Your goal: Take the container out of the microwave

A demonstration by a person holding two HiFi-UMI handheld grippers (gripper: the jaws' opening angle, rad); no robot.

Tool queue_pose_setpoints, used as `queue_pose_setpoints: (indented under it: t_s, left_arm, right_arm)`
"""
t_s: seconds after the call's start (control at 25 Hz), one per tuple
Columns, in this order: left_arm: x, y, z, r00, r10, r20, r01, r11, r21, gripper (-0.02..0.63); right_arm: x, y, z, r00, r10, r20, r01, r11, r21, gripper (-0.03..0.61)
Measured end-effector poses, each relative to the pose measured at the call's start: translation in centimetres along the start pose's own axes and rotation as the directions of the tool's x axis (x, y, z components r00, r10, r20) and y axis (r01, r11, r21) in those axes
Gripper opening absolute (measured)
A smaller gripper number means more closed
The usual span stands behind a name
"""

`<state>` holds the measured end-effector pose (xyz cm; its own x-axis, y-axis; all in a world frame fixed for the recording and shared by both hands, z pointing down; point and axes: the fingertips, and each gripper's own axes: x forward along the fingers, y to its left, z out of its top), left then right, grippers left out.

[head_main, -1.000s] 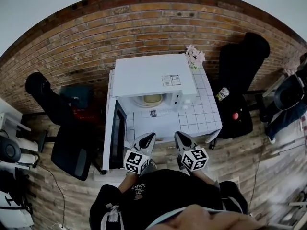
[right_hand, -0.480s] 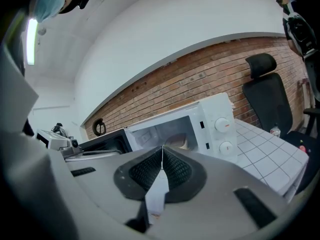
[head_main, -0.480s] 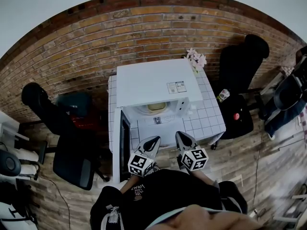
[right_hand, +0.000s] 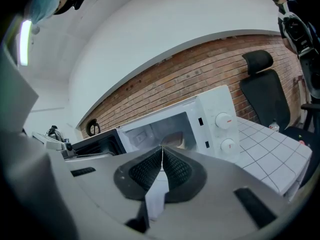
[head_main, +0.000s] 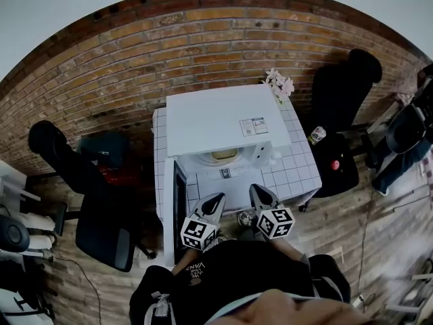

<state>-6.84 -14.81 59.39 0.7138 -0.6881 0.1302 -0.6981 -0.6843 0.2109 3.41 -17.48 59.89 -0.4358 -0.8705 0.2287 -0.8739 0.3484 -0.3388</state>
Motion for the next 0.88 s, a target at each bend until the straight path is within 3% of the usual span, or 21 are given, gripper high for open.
queue_pose_setpoints:
  t_s: [0.56, 0.88]
  left_arm:
    - [3.3, 4.2, -0.2, 0.992, 0.128, -0.002, -0.127, 0.985, -0.114, 0.012]
    - [5.6, 6.8, 0.3, 0.980, 0.197, -0.017, -0.198, 0.971, -0.131, 0.012]
  right_arm:
    - [5.8, -2.3, -0.3, 0.998, 0.037, -0.058, -0.035, 0.999, 0.039, 0.006]
    - [8.1, -3.7, -1.0, 0.994, 0.045, -0.097, -0.039, 0.997, 0.063, 0.006]
